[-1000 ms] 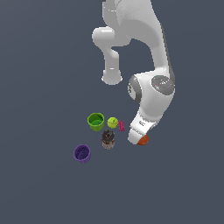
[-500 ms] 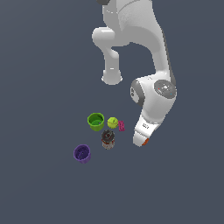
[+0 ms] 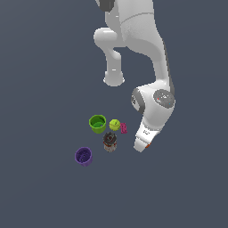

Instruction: Pick up a designated object from a clutter of objects.

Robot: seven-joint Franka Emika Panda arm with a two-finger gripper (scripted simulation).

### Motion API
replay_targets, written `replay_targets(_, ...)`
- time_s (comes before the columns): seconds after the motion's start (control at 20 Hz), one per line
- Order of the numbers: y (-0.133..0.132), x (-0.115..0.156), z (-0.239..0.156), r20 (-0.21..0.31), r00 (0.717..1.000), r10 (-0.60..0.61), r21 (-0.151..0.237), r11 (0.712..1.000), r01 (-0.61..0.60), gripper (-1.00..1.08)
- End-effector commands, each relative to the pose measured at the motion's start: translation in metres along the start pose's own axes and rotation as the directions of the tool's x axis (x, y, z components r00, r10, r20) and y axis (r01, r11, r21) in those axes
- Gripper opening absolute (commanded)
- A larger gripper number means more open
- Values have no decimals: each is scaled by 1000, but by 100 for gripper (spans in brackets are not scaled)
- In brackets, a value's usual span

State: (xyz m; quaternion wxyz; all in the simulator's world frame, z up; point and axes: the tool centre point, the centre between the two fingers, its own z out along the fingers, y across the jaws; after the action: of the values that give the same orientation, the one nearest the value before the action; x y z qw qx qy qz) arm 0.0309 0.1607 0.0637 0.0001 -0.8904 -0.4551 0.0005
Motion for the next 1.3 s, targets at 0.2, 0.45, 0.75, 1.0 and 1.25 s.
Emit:
replay_targets(0.2, 0, 1, 17, -1, 1000, -2, -1, 1000, 2, 100)
replay_targets(0.45, 1, 1, 17, -1, 1000, -2, -1, 1000, 2, -100)
replay_targets(0.75, 1, 1, 17, -1, 1000, -2, -1, 1000, 2, -100)
replay_targets(1.0, 2, -2, 13, -1, 1000, -1, -2, 1000, 1, -100)
replay_targets(1.25, 4, -13, 0, -1, 1000, -1, -2, 1000, 1, -100)
